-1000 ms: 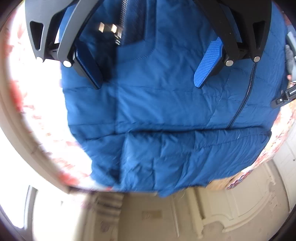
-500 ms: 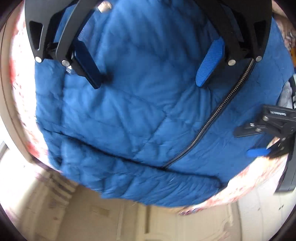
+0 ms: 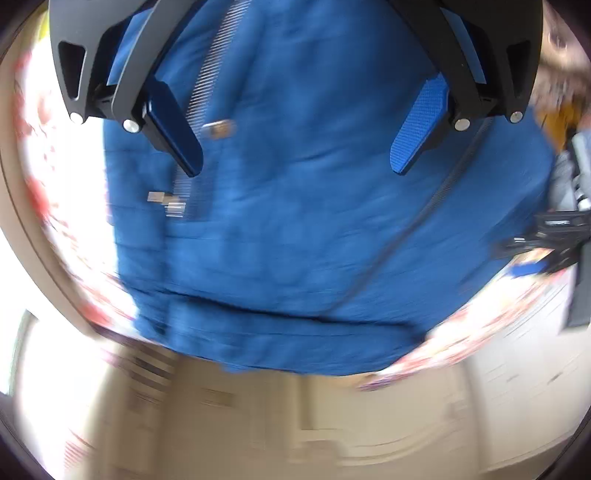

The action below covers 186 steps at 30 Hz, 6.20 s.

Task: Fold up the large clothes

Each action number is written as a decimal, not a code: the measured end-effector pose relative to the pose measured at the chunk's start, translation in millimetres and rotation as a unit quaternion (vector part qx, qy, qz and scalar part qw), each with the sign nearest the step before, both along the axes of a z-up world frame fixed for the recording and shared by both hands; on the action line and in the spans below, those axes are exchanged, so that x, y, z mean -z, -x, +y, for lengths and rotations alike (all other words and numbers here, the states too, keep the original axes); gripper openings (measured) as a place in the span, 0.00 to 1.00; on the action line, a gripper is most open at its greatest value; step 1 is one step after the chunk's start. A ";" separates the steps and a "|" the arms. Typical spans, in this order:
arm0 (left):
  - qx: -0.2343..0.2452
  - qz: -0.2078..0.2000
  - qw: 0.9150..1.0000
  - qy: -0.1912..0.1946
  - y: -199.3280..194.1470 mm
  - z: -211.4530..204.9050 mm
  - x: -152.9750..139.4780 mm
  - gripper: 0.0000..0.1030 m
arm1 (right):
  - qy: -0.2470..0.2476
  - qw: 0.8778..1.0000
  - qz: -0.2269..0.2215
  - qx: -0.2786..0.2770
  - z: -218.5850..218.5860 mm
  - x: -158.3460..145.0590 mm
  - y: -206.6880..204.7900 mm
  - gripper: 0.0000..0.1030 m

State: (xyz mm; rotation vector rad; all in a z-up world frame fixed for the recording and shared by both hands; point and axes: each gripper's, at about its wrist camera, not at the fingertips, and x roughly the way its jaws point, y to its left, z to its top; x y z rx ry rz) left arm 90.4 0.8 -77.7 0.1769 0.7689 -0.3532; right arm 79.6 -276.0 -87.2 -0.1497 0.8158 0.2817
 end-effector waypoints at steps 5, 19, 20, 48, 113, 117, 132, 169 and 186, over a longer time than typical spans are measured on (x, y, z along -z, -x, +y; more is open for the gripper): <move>0.022 0.003 0.998 -0.050 17.6 -19.5 26.6 0.96 | 0.013 1.000 0.017 -0.009 8.2 22.2 0.9 0.98; -0.061 0.008 0.998 -0.015 49.4 56.1 32.1 0.96 | 0.000 0.999 0.010 0.040 -17.5 27.0 47.3 0.98; -0.063 0.009 0.998 -0.018 50.5 54.2 30.4 0.96 | -0.001 0.999 0.016 0.049 -17.7 26.5 47.3 0.98; -0.085 0.007 0.994 0.064 89.0 123.6 34.6 0.96 | -0.062 0.982 0.004 0.176 -122.5 40.8 113.5 0.97; -0.096 0.136 0.926 0.340 -206.3 134.2 -84.0 0.29 | -0.308 0.922 -0.038 0.232 -191.3 -55.3 -148.9 0.74; -0.155 0.119 0.919 0.342 -236.9 177.7 -64.8 0.29 | -0.260 0.933 -0.044 0.244 -205.6 -41.8 -155.0 0.74; 0.046 0.106 0.985 0.129 -227.3 100.7 -41.4 0.66 | -0.053 0.994 0.046 0.078 -123.7 -27.4 -213.8 0.74; -0.075 0.098 0.989 0.086 -348.2 62.0 -0.7 0.22 | -0.106 0.972 0.069 0.200 -150.3 8.1 -307.4 0.15; -0.010 0.020 0.988 0.153 -126.0 183.4 -33.1 0.96 | -0.132 0.988 -0.007 0.078 -200.0 -18.8 -33.7 0.81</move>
